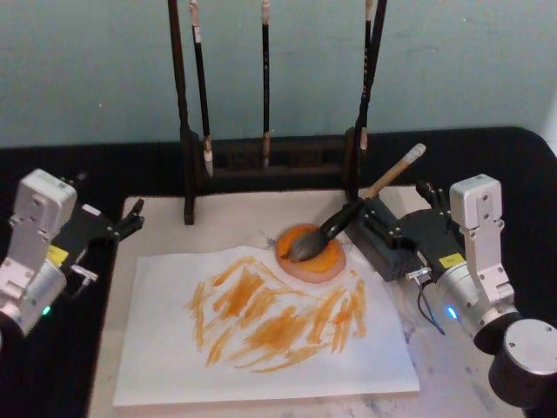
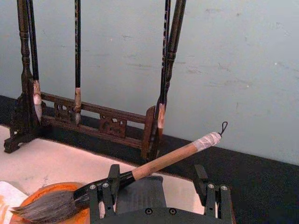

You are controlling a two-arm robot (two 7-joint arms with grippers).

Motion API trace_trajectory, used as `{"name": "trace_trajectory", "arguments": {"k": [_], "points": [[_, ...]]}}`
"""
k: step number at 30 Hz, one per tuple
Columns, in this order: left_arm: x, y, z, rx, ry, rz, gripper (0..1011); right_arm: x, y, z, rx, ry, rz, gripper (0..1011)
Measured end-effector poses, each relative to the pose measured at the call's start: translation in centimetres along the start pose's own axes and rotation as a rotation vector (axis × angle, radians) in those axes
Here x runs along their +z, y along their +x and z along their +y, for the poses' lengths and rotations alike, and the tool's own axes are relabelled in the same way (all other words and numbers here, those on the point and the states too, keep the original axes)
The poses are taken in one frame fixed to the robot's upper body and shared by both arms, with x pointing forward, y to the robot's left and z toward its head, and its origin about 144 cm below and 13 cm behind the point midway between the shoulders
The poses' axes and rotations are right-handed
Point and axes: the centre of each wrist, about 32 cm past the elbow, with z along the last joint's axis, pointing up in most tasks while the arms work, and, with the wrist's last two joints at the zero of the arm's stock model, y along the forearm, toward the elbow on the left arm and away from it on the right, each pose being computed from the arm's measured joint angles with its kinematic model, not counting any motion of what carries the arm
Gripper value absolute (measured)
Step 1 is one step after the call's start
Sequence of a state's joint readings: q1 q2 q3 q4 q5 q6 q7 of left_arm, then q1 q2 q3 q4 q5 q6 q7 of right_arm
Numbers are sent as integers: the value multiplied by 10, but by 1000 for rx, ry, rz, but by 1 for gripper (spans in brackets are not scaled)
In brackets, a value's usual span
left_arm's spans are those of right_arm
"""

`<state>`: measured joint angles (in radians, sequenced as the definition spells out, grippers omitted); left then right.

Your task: Pick up the brush from the inkstone, write on the paper, then place the brush back to its original position.

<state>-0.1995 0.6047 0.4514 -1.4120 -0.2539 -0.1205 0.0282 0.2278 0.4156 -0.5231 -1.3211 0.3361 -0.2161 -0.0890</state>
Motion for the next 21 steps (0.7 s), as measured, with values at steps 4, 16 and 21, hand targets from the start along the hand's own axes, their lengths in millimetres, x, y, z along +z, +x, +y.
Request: {"name": "trace_trajectory", "arguments": {"k": [4,16,21], "points": [[0,0,0,0,0,0,1001,0,0,0,0,0,0,1000],[0,0,0,0,0,0,1001,0,0,0,0,0,0,1000],[0,0,0,0,0,0,1001,0,0,0,0,0,0,1000]]}}
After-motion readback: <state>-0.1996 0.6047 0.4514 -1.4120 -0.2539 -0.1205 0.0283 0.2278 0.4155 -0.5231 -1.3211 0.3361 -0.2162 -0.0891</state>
